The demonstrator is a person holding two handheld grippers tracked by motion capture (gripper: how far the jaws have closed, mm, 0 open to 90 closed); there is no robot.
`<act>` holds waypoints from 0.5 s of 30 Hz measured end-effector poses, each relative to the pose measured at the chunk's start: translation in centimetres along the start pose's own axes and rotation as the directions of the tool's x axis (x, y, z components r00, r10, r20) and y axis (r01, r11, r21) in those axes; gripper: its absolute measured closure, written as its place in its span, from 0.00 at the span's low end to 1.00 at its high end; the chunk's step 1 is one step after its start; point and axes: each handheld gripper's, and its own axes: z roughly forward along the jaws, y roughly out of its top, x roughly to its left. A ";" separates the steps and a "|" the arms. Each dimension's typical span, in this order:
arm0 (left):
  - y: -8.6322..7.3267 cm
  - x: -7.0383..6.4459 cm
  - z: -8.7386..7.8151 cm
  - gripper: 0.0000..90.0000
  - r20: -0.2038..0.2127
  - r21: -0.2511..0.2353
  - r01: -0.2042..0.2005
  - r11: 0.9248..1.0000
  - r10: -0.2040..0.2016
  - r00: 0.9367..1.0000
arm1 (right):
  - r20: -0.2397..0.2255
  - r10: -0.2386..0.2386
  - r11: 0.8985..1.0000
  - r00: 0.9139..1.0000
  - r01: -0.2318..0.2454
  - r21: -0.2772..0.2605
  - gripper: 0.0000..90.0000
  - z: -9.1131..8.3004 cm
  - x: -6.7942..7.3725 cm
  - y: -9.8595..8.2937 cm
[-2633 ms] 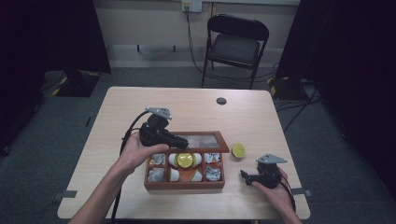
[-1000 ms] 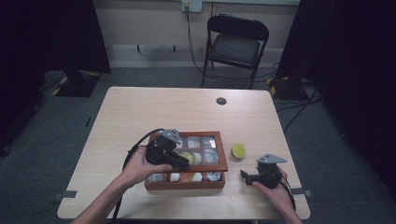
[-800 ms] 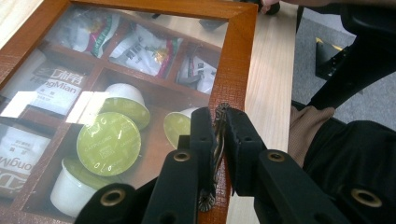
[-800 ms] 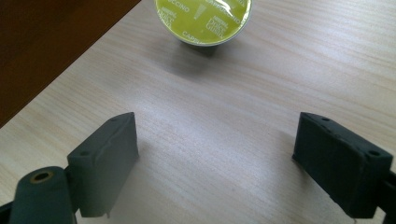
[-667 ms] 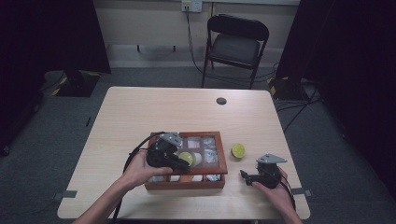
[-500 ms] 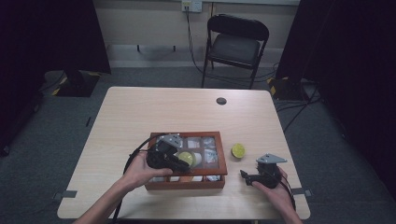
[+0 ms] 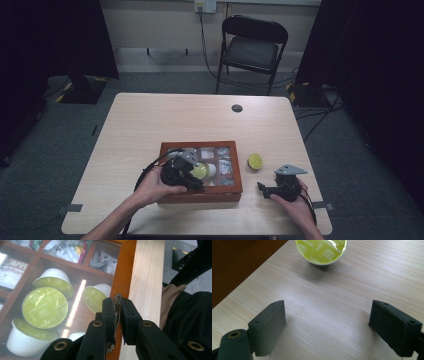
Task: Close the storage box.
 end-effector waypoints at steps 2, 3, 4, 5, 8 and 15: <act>0.0 -0.1 0.4 0.92 -0.008 0.013 0.012 1.000 -0.012 1.000 | -0.002 -0.003 1.000 1.000 0.003 -0.001 0.14 0.0 -0.1 0.0; -0.1 -0.2 0.6 0.92 -0.018 0.024 0.007 1.000 -0.007 1.000 | -0.001 -0.003 1.000 1.000 0.003 -0.001 0.14 0.1 -0.1 0.0; -0.1 -0.2 0.7 0.92 -0.026 0.030 0.011 0.999 -0.011 1.000 | -0.001 -0.005 1.000 1.000 0.005 0.001 0.14 0.1 -0.1 0.1; -0.1 -0.2 0.7 0.92 -0.022 0.023 0.016 1.000 -0.016 1.000 | 0.000 -0.005 1.000 1.000 0.005 0.001 0.14 0.1 -0.1 0.1; -0.3 0.0 0.8 0.92 -0.007 0.011 0.024 1.000 -0.024 1.000 | 0.001 -0.006 1.000 1.000 0.006 0.001 0.14 0.1 -0.1 0.1; -0.7 0.0 0.9 0.91 -0.002 0.001 0.029 1.000 -0.029 1.000 | 0.001 -0.005 1.000 1.000 0.005 0.001 0.14 0.1 -0.1 0.1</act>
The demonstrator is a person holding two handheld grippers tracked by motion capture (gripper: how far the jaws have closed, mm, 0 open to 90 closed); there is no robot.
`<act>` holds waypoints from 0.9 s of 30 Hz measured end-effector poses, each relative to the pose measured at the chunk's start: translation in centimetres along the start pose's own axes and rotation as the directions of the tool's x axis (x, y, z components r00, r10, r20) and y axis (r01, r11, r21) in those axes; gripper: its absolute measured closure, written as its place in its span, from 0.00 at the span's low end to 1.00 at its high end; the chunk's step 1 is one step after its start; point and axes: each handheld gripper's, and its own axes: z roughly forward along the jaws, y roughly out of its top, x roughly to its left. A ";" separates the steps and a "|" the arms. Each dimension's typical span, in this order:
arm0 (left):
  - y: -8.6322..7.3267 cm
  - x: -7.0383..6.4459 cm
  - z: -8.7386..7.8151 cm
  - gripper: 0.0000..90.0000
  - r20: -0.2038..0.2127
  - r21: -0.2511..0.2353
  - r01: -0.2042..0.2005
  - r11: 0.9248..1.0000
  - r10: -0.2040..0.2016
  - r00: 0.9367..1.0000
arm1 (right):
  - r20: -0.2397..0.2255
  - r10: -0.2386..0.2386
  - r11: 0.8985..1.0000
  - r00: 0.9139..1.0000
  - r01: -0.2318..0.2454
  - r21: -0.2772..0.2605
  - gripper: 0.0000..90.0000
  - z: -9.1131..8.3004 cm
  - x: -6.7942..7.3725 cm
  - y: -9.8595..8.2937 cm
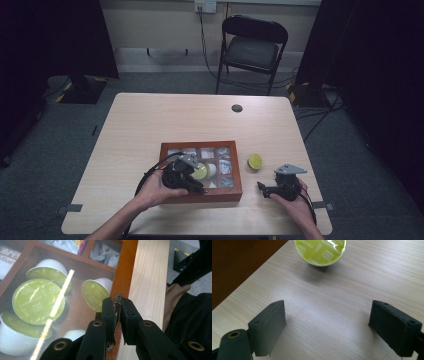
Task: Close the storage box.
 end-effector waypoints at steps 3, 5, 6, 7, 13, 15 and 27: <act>-0.1 -0.1 0.0 0.91 -0.008 -0.005 0.008 1.000 -0.008 1.000 | 0.000 -0.001 1.000 1.000 0.001 0.000 0.14 0.0 0.0 0.0; -0.2 -0.1 -0.1 0.91 -0.007 -0.019 0.008 1.000 -0.008 1.000 | 0.001 0.000 1.000 1.000 0.000 -0.001 0.14 0.0 0.0 0.0; -0.3 -0.1 -0.1 0.91 -0.004 -0.027 0.008 1.000 -0.008 1.000 | 0.001 0.000 1.000 1.000 0.000 0.000 0.14 0.0 0.0 0.0; -0.3 0.0 -0.2 0.91 -0.009 -0.028 0.011 1.000 -0.011 1.000 | 0.001 0.000 1.000 1.000 0.000 0.001 0.14 0.0 0.0 0.0; -0.4 0.1 -1.0 0.74 0.019 -0.120 0.050 0.992 -0.048 0.999 | 0.003 0.004 1.000 1.000 -0.004 0.000 0.14 0.0 0.1 0.0; -0.4 0.3 -1.3 0.67 0.021 -0.145 0.061 0.988 -0.058 0.998 | 0.003 0.004 1.000 1.000 -0.004 0.000 0.14 0.0 0.1 0.0; -1.2 0.3 -3.9 0.34 -0.095 -0.209 0.057 0.976 -0.078 0.992 | -0.002 0.002 1.000 1.000 -0.002 0.002 0.14 0.0 0.0 0.0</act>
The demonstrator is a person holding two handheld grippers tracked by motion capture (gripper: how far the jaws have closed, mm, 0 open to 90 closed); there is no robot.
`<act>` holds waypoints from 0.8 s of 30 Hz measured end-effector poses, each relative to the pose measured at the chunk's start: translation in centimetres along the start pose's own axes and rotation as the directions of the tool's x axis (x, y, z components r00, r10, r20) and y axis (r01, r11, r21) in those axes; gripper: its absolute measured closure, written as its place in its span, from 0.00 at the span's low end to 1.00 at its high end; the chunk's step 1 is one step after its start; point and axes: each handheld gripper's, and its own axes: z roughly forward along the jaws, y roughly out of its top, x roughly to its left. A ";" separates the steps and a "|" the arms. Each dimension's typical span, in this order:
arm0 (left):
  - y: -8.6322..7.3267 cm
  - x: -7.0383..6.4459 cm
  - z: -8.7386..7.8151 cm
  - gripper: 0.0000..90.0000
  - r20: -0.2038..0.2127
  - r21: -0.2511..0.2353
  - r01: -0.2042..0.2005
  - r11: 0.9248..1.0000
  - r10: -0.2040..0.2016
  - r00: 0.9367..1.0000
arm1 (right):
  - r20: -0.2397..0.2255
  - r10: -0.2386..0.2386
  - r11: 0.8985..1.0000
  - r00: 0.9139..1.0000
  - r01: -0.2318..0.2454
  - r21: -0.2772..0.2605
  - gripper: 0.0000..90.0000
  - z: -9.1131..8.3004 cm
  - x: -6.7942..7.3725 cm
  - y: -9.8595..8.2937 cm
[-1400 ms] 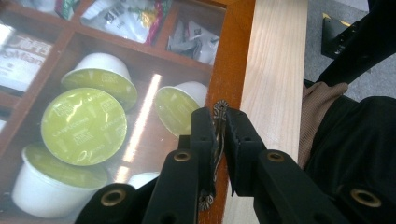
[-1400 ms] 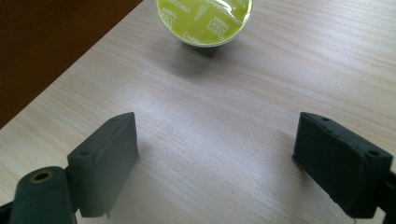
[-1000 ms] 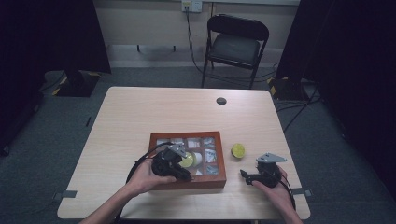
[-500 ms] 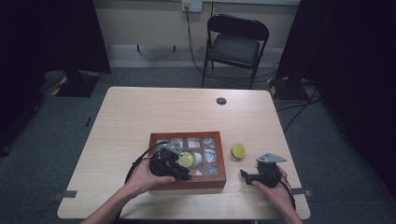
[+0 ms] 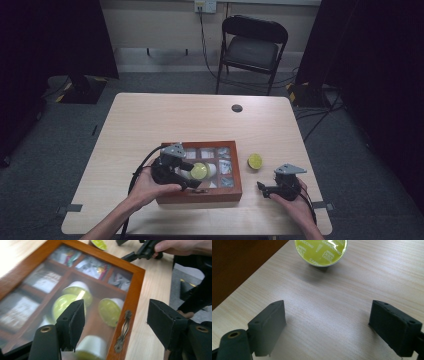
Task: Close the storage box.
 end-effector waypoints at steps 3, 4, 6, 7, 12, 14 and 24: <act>-0.7 0.3 -0.8 0.32 -0.021 -0.008 0.010 1.000 -0.010 1.000 | 0.001 -0.001 1.000 1.000 0.001 -0.001 0.14 0.0 0.0 0.0; -0.9 0.4 -1.0 0.31 -0.026 -0.012 0.017 1.000 -0.018 1.000 | 0.000 0.000 1.000 1.000 0.000 0.000 0.14 0.0 0.0 0.0; -1.4 0.7 -1.4 0.28 -0.039 -0.010 0.030 0.999 -0.031 0.999 | 0.001 -0.002 1.000 1.000 0.002 0.000 0.14 0.0 0.0 0.0; -1.6 0.8 -1.6 0.25 -0.046 -0.004 0.036 0.999 -0.036 0.998 | 0.001 0.000 1.000 1.000 0.000 -0.001 0.14 0.0 0.0 0.0; -2.9 1.3 -2.6 0.21 -0.070 -0.013 0.057 0.998 -0.058 0.996 | 0.002 0.000 1.000 1.000 0.000 0.000 0.14 0.0 0.0 0.0; -3.4 1.5 -3.0 0.22 -0.078 -0.028 0.064 0.998 -0.066 0.995 | 0.002 -0.001 1.000 1.000 0.001 -0.001 0.14 0.0 0.0 0.0; -5.8 3.7 -5.5 0.19 -0.152 -0.070 0.175 0.982 -0.184 0.971 | 0.002 -0.001 1.000 1.000 0.001 -0.001 0.14 0.0 0.0 0.0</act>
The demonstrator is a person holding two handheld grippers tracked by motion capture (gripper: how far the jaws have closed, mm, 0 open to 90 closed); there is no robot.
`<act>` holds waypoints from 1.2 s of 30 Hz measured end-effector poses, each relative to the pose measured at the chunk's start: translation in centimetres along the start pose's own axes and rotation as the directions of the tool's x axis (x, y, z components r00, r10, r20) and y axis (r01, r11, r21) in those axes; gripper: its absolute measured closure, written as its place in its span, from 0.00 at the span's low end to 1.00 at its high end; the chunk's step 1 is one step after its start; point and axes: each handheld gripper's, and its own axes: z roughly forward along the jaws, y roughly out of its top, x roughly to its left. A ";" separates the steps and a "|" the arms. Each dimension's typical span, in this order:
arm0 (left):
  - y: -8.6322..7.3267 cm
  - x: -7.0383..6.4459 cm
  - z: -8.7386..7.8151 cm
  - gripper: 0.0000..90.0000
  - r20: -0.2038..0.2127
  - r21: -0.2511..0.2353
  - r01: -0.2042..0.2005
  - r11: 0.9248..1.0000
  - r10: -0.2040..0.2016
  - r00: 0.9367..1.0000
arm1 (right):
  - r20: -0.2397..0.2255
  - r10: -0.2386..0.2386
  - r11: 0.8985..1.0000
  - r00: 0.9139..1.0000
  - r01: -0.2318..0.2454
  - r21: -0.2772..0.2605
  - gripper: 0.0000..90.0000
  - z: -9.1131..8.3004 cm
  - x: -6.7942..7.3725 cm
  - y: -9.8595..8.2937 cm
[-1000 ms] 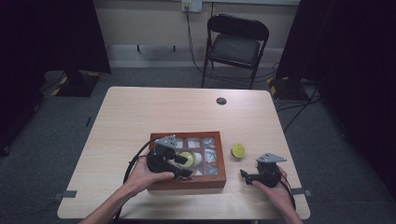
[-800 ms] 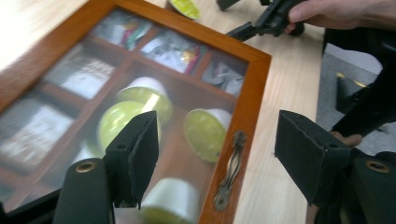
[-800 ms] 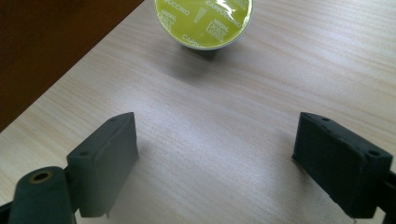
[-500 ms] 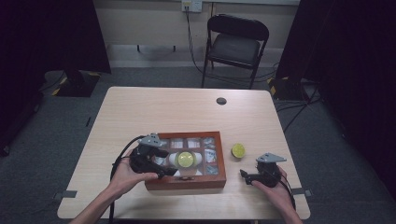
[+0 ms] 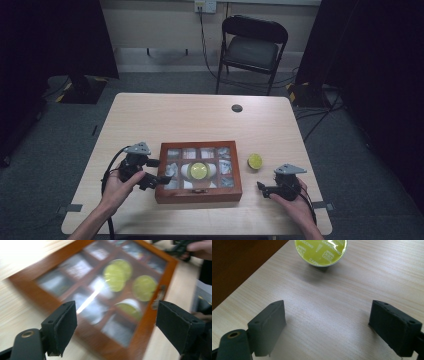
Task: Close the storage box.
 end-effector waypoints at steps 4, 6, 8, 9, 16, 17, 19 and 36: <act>-0.8 1.6 -1.2 0.20 -0.058 -0.009 0.018 1.000 -0.018 0.998 | -0.001 0.001 1.000 1.000 -0.001 0.001 0.14 0.0 0.0 0.0; -1.5 2.4 -1.5 0.20 -0.101 -0.017 0.031 0.999 -0.033 0.994 | 0.000 0.001 1.000 1.000 -0.001 0.000 0.14 0.0 0.0 0.0; -2.0 3.1 -1.7 0.20 -0.118 -0.003 0.042 0.999 -0.042 0.992 | 0.000 0.001 1.000 1.000 -0.001 0.000 0.14 0.0 0.0 0.0; -2.3 3.4 -1.7 0.20 -0.134 -0.009 0.050 0.999 -0.051 0.990 | 0.000 0.001 1.000 1.000 -0.001 0.000 0.14 0.0 0.0 0.0; -4.5 5.5 -1.2 0.20 -0.240 0.045 0.096 0.994 -0.083 0.967 | -0.001 0.002 1.000 1.000 -0.002 0.000 0.14 0.0 0.0 0.0; -4.6 5.7 -1.1 0.20 -0.245 0.055 0.096 0.994 -0.079 0.966 | -0.001 0.002 1.000 1.000 -0.002 0.000 0.14 0.0 0.0 0.0; -4.9 5.9 -1.0 0.20 -0.257 0.061 0.102 0.993 -0.084 0.963 | -0.001 0.002 1.000 1.000 -0.002 0.000 0.14 0.0 0.0 0.0; -7.3 7.0 1.3 0.18 -0.369 0.139 0.113 0.984 -0.054 0.928 | -0.001 0.002 1.000 1.000 -0.002 0.001 0.14 0.0 0.0 0.0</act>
